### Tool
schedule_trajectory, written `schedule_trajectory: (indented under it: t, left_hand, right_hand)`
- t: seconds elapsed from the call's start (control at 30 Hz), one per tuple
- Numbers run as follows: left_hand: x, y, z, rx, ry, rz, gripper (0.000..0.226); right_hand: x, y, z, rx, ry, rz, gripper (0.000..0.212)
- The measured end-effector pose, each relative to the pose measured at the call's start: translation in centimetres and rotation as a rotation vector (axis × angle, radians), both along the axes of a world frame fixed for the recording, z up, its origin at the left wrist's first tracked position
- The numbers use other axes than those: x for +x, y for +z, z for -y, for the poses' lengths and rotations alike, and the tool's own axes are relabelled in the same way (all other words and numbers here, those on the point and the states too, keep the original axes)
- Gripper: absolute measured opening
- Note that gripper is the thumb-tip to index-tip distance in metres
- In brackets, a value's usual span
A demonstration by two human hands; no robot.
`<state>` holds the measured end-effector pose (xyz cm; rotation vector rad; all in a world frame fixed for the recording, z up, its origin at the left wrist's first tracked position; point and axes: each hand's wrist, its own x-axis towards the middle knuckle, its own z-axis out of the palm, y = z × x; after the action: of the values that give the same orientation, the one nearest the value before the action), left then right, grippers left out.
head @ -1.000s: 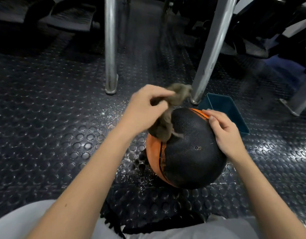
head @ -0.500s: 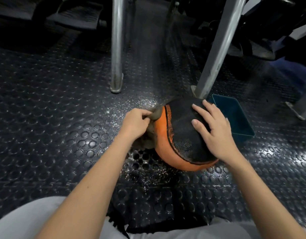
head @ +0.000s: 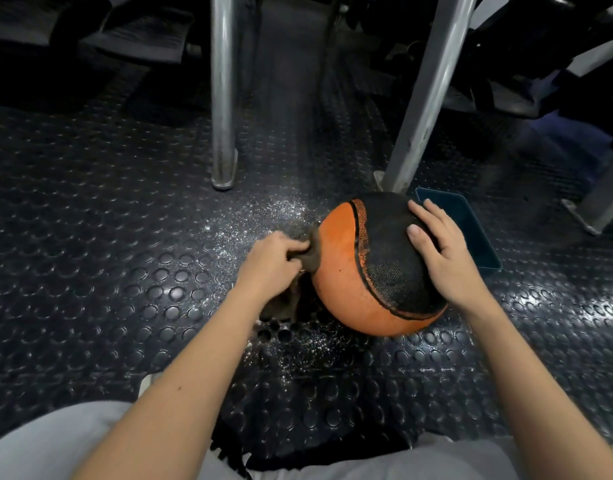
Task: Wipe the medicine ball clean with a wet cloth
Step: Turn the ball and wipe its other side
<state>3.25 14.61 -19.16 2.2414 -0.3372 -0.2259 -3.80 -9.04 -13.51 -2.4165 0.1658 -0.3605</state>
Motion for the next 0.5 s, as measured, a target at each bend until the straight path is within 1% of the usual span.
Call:
schedule_trajectory:
  t: [0.03, 0.07, 0.13, 0.2, 0.23, 0.27, 0.33, 0.4, 0.47, 0.5]
  left_hand:
    - [0.0, -0.1, -0.3, 0.05, 0.029, -0.01, 0.039]
    - [-0.1, 0.3, -0.2, 0.019, 0.057, 0.003, 0.039]
    - [-0.5, 2.3, 1.0, -0.16, 0.079, 0.126, 0.04]
    - [-1.4, 4.2, 2.3, -0.329, 0.024, 0.266, 0.043]
    - [-2.0, 4.5, 2.9, -0.346, -0.041, 0.321, 0.043]
    - [-2.5, 4.2, 3.3, -0.328, -0.11, 0.337, 0.042]
    - [-2.9, 2.7, 3.5, -0.313, -0.158, 0.256, 0.041]
    - [-2.1, 1.8, 3.0, -0.306, -0.073, 0.173, 0.04]
    - [-1.3, 1.5, 2.3, -0.21, 0.038, 0.136, 0.04]
    - [-0.8, 1.5, 1.8, -0.209, 0.093, 0.114, 0.042]
  right_hand:
    - [0.0, -0.1, 0.3, 0.015, 0.0, 0.006, 0.044]
    - [0.1, -0.3, 0.6, 0.024, 0.0, 0.014, 0.043]
    - [0.2, -0.4, 0.9, 0.033, -0.004, 0.032, 0.042]
    - [0.2, -0.6, 1.1, 0.035, -0.013, 0.038, 0.04]
    - [0.2, -0.6, 1.2, 0.041, -0.02, 0.035, 0.039]
    - [0.2, -0.5, 1.2, 0.049, -0.022, 0.031, 0.038]
    - [0.2, -0.4, 1.1, 0.059, -0.026, 0.018, 0.04]
    - [0.1, -0.4, 0.8, 0.034, -0.023, 0.026, 0.042]
    - [0.1, -0.2, 0.4, 0.009, -0.024, 0.018, 0.044]
    - [0.1, 0.0, 0.3, 0.032, -0.021, 0.011, 0.043]
